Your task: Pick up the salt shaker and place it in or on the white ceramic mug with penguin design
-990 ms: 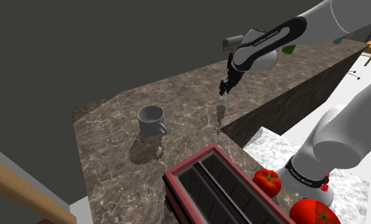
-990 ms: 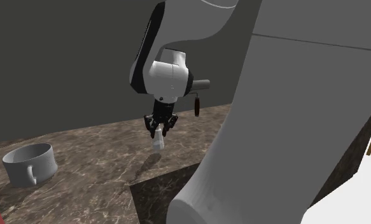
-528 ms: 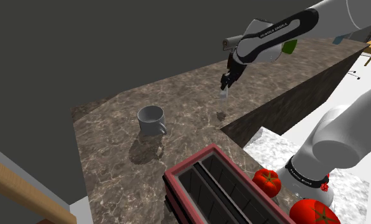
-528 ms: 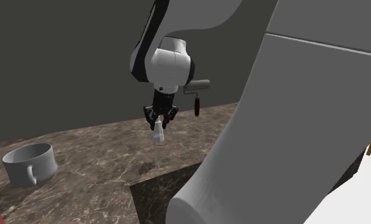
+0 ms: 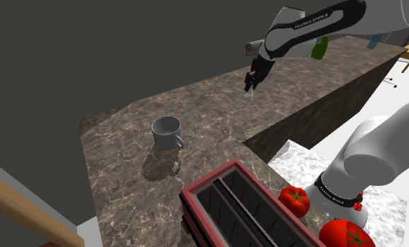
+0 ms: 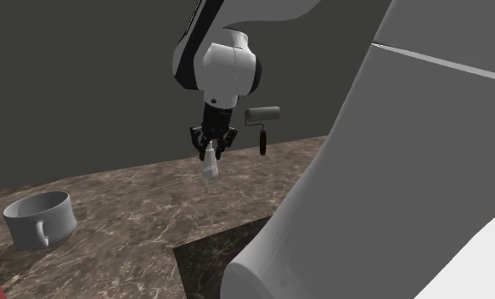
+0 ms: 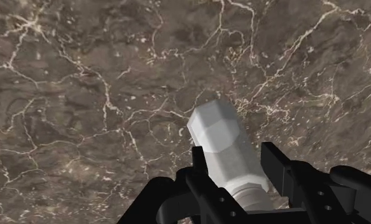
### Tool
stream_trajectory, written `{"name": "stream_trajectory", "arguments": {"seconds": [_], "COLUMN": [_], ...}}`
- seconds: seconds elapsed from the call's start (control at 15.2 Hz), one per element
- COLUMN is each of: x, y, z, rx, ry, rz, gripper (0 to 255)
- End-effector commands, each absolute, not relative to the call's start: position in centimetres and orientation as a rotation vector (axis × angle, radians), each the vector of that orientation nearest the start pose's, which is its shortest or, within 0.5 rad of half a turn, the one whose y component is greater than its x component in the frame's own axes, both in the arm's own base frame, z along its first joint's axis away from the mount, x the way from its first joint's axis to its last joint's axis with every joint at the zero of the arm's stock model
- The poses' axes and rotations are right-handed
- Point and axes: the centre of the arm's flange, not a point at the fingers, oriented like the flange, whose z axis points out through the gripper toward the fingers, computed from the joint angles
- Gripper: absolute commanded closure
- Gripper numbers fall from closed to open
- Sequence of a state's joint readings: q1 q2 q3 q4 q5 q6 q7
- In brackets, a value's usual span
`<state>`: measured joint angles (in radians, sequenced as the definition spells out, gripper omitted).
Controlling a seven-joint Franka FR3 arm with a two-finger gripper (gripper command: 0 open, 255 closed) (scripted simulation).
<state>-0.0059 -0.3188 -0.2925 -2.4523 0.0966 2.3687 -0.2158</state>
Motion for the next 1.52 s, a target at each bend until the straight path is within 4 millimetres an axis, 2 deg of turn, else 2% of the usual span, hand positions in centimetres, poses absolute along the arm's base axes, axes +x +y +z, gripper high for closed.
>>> {"name": "stream_trajectory", "arguments": {"seconds": [0.0, 0.79, 1.45], "x": [43.9, 43.9, 46.9], "y": [-13.7, -13.7, -0.9], "z": [44.5, 50.6, 51.1], "rx": [-3.005, -3.005, -3.005], "ry": [0.212, 0.212, 0.212], "rz": [-0.384, -0.384, -0.384], "gripper": [255, 255, 255]}}
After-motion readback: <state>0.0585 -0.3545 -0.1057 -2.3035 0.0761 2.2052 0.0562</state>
